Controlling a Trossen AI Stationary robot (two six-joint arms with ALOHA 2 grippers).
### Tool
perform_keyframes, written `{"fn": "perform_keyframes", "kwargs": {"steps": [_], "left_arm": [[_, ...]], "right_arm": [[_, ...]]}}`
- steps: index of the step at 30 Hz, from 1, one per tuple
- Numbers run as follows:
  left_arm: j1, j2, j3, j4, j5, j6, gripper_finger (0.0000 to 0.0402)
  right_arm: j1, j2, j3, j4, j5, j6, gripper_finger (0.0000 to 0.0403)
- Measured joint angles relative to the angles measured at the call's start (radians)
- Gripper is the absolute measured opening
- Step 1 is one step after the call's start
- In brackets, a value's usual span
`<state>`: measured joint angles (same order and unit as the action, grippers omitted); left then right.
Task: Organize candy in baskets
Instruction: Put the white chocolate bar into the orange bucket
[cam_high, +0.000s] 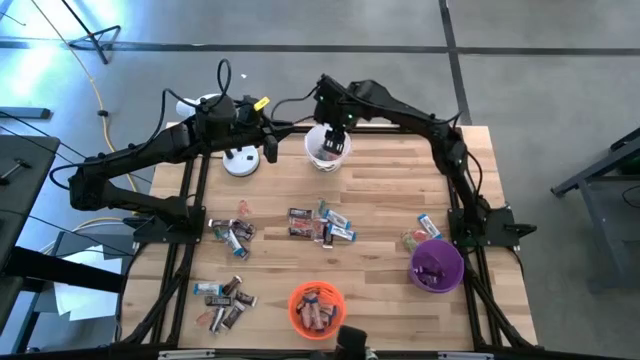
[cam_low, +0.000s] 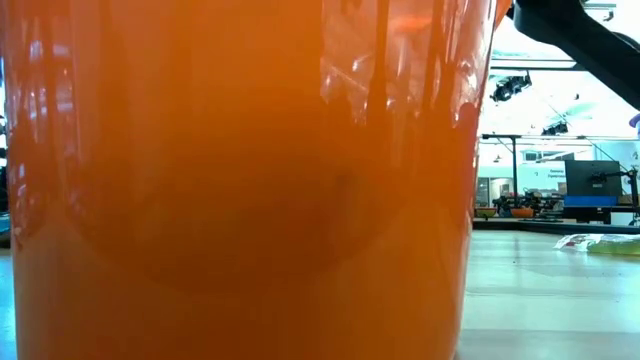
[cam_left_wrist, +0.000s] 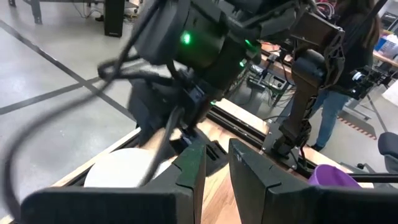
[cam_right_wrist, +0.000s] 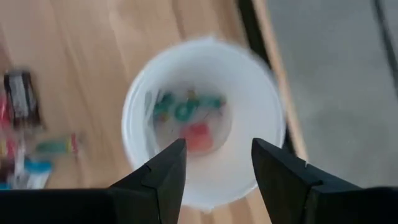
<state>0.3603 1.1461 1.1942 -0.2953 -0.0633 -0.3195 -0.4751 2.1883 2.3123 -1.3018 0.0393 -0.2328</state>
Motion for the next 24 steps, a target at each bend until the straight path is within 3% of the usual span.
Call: {"fn": "perform_keyframes", "kwargs": {"steps": [5,9,24], "left_arm": [[0.000,0.000,0.000,-0.005,0.018,0.001,0.0055],[0.000,0.000,0.000,-0.007,0.029,0.027,0.0055],[0.001,-0.053,0.000,-0.107,0.029,0.060,0.0055]], "right_arm": [[-0.007,0.000,-0.003,-0.280,0.028,0.103,0.0177],[-0.011,-0.009,-0.004,-0.265,0.022,0.207,0.0177],[0.041,-0.067,-0.004,-0.269,-0.041,0.353,0.0177]]}}
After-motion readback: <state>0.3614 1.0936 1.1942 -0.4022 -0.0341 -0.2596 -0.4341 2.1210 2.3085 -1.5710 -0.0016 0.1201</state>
